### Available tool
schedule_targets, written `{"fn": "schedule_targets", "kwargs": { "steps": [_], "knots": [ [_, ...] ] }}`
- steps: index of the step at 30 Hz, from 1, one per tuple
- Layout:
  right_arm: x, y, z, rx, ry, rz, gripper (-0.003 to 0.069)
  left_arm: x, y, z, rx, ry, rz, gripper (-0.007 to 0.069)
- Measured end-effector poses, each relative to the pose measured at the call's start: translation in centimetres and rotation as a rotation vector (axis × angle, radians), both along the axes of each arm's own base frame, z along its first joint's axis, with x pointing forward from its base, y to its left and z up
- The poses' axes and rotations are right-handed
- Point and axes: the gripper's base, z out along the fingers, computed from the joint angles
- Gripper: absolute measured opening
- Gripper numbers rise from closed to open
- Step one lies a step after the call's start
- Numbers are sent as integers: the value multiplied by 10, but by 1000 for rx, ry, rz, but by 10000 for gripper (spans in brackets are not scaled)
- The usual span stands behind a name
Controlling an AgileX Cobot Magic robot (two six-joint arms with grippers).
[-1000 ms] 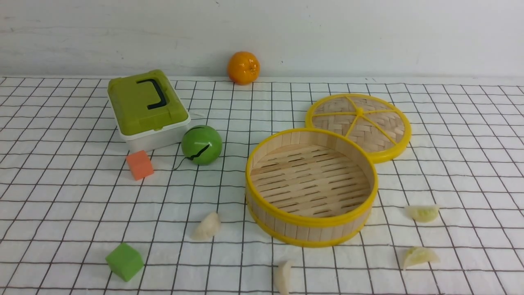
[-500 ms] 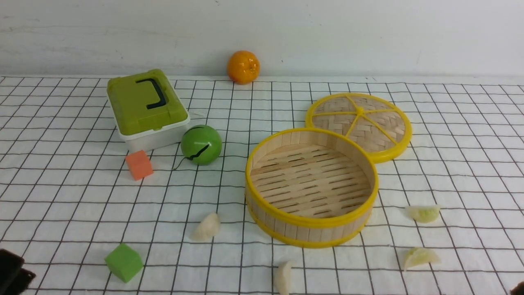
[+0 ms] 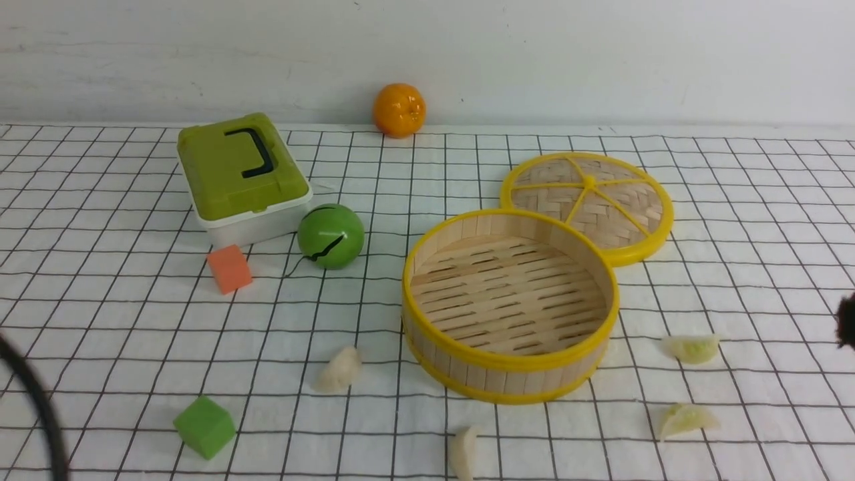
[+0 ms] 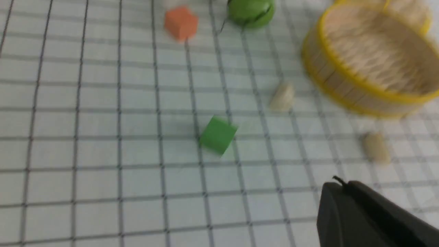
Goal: Put the dumplings into the steamer on the table with the white tablecloth.
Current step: 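Reach for and grasp a dumpling on the table with the left gripper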
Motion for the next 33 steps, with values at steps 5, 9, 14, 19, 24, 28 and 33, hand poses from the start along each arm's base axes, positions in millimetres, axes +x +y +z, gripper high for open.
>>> {"fn": "schedule_targets", "kwargs": {
  "steps": [5,9,14,19,24,28,33],
  "knots": [
    [11,13,-2,-111,167,148,-19,39,-14,-3,181,208,-109,-13],
    [3,22,-14,-183,349,284,-16,76,-44,-9,283,299,-182,-13],
    [-6,23,-15,-201,392,329,-15,131,-87,-30,311,448,-227,105],
    [-10,22,-12,-196,371,326,-11,169,-111,-54,340,525,-264,298],
    [-10,24,-10,-165,363,329,-8,218,-139,-96,371,569,-290,552],
    [-10,24,-10,-158,361,329,-5,241,-150,-124,399,549,-312,606],
    [-9,24,-10,-157,358,327,-4,262,-161,-163,440,515,-375,571]
  ]
}}
